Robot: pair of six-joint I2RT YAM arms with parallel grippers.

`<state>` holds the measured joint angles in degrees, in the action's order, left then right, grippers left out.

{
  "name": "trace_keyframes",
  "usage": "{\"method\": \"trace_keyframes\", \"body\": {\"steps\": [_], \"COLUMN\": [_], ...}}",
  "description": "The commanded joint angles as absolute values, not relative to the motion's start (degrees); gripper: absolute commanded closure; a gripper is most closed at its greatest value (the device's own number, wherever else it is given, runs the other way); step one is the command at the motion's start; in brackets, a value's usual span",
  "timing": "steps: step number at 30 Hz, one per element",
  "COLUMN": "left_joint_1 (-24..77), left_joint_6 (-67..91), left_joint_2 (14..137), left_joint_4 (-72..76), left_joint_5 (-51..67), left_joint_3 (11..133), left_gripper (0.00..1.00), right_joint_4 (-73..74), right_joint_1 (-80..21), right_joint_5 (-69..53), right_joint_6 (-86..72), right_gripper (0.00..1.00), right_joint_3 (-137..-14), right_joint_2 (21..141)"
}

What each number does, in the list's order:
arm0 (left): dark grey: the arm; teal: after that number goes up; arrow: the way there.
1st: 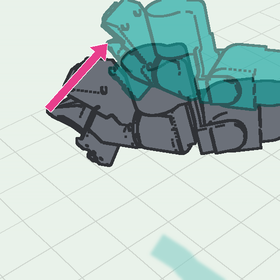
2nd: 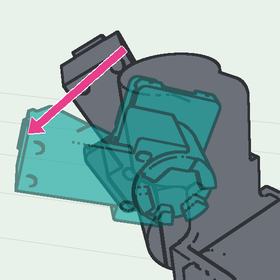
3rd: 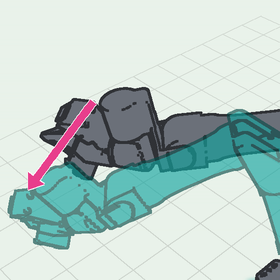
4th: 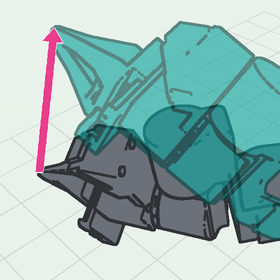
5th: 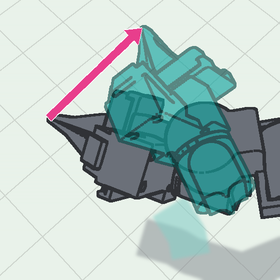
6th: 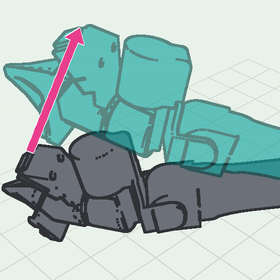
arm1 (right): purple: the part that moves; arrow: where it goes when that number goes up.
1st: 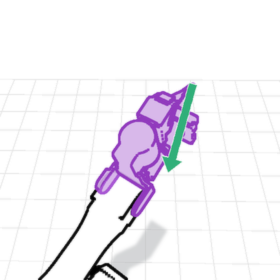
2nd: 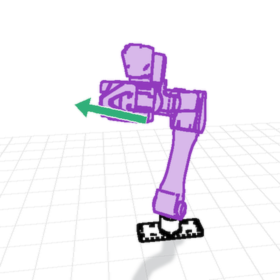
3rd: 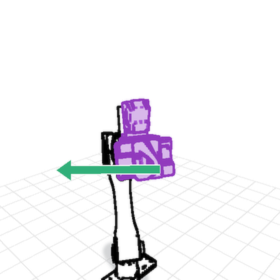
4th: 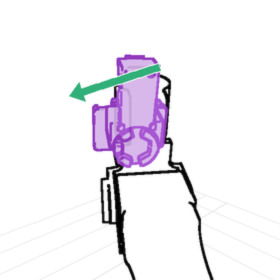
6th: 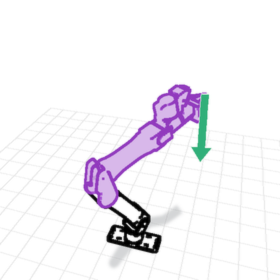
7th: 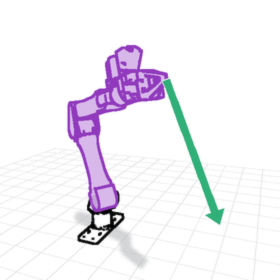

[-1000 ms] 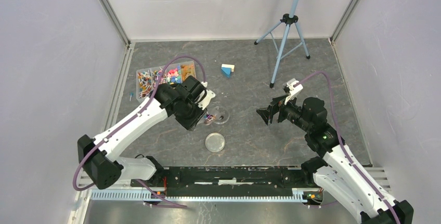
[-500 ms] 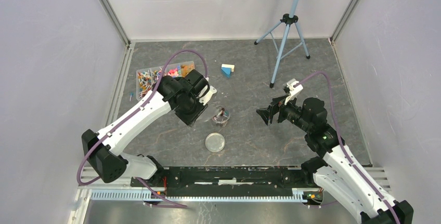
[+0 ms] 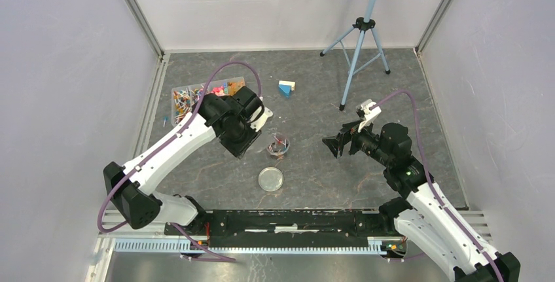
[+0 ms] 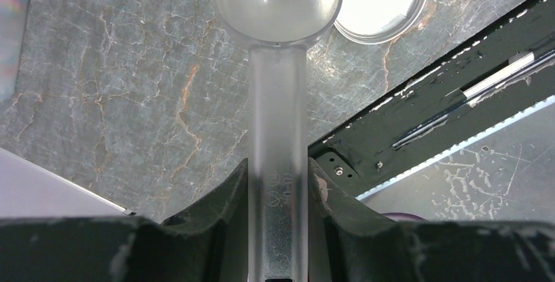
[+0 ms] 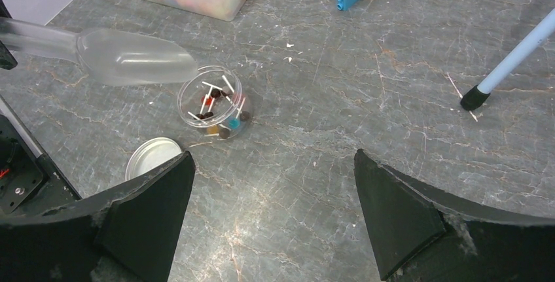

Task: Pack the candies
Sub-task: Place the fake candies in the packing bottle, then scoop the fake candies from the storage box.

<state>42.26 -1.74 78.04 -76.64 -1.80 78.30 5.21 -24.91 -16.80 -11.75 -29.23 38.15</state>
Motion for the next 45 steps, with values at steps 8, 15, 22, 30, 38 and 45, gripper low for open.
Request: {"method": "trace_keyframes", "body": {"steps": [8, 15, 22, 30, 38, 45], "left_joint_1": [40.1, 27.3, 8.51, -3.52, -10.01, -11.23], "left_joint_6": [1.71, 2.44, -2.77, -7.31, -16.28, -28.43], "left_joint_2": [75.84, 72.58, 71.08, 70.86, 71.05, 73.32], "left_joint_4": [-73.85, -71.6, -69.03, -59.47, -46.38, -30.69], "left_joint_5": [-9.83, -7.86, -8.78, -22.05, -28.03, -35.14], "left_joint_3": [84.36, 84.06, 78.78, 74.4, 70.39, 58.16], "left_gripper": [0.98, 0.98, 0.98, 0.98, 0.98, 0.98], "right_joint_4": [1.48, 0.57, 0.35, -2.64, -4.86, -2.25], "right_joint_1": [-24.8, -24.86, -24.85, -24.81, -24.86, -25.23], "right_joint_5": [-18.54, -18.95, -19.64, -21.41, -21.62, -21.13], "right_joint_6": [-13.28, -13.02, -11.48, -11.2, -10.96, -9.31], "right_gripper": [0.02, 0.02, 0.02, 0.02, 0.02, 0.02], "right_joint_3": [-28.44, -27.26, -26.5, -26.43, -24.62, -26.0], "right_joint_2": [37.62, 36.68, 35.34, 35.47, 34.8, 34.24]}}
